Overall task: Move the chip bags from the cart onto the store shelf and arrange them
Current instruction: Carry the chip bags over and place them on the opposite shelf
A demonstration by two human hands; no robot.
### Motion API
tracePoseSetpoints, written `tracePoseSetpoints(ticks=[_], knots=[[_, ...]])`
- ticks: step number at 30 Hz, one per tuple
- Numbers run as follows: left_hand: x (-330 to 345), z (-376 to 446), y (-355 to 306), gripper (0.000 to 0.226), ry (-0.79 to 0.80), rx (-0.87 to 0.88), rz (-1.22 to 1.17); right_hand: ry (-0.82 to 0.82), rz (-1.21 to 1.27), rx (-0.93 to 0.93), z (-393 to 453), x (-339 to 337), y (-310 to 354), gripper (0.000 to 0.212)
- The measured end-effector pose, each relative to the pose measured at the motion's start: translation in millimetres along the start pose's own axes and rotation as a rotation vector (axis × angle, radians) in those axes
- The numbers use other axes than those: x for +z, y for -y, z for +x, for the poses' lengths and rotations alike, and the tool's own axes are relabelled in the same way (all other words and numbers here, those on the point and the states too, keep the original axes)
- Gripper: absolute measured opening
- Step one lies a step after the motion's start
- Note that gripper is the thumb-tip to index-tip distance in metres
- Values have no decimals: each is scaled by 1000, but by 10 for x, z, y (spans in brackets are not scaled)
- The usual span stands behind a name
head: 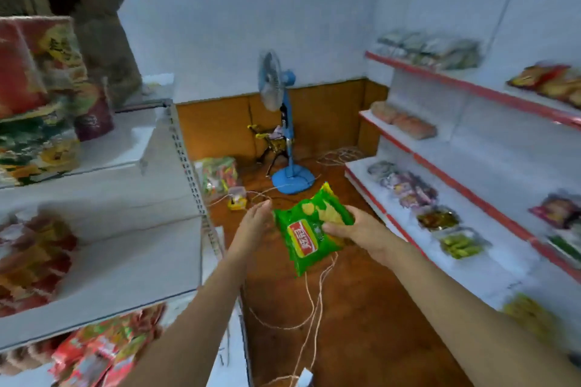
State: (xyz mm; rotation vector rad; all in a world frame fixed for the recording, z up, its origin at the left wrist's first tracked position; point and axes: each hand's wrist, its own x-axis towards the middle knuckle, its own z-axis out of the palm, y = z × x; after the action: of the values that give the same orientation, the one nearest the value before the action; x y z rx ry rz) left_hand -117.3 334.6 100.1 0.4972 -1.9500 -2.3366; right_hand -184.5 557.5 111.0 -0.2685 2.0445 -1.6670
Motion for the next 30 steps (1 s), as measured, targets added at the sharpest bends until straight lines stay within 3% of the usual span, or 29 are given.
tracePoseSetpoints(ticks=[2, 5, 9, 12, 15, 17, 25, 30], knots=[[642, 166, 164, 49, 80, -76, -118, -169, 131, -3, -95, -594, -125, 83], [1657, 388, 434, 81, 247, -160, -122, -379, 330, -22, -112, -1483, -370, 73], [3031, 699, 628, 68, 465, -186, -143, -626, 482, -35, -71, -2493, -614, 68], [3952, 963, 722, 68, 446, -235, -227, -726, 576, -52, -44, -3087, -784, 55], [4701, 1196, 798, 34, 427, -237, -227, -805, 628, -39, -5, -3569, -948, 47], [5115, 1368, 861, 33, 409, -244, -239, -833, 654, -12, 62, -3853, -1058, 47], [6092, 2566, 1216, 49, 451, -370, -206, -881, 613, 174, 581, -4862, -1460, 61], [6657, 3661, 1422, 47, 613, -296, 33, -1027, 232, 308, 1195, -5809, -1605, 110]])
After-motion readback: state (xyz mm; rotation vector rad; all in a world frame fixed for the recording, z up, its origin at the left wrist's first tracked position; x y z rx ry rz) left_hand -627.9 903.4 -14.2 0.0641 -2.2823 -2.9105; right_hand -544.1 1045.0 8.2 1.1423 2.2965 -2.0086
